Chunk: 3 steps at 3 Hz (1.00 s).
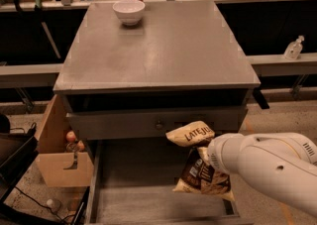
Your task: Pick brown chip bag from middle drawer and place on counter
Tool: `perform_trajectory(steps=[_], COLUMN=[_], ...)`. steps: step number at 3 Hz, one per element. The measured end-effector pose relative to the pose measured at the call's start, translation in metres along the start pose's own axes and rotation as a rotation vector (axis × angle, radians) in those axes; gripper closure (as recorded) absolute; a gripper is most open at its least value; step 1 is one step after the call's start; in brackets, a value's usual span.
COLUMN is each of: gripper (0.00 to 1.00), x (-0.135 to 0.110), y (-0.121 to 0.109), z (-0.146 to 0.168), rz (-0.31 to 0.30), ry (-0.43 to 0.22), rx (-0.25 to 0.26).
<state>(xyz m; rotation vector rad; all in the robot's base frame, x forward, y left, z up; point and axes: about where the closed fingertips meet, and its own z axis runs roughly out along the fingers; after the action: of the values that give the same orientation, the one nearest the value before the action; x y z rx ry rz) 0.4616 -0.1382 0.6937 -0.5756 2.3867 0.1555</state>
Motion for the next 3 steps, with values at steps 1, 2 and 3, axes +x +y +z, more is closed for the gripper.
perform_trajectory(steps=[1,2,3], gripper=[1.00,1.00,1.00], x=[-0.034,-0.106,-0.176], y=[-0.006,-0.012,-0.011], z=[-0.029,-0.080,-0.119], rz=[-0.039,-0.115,-0.182], ry=[-0.021,-0.065,-0.084], rx=[0.031,0.111,0.205])
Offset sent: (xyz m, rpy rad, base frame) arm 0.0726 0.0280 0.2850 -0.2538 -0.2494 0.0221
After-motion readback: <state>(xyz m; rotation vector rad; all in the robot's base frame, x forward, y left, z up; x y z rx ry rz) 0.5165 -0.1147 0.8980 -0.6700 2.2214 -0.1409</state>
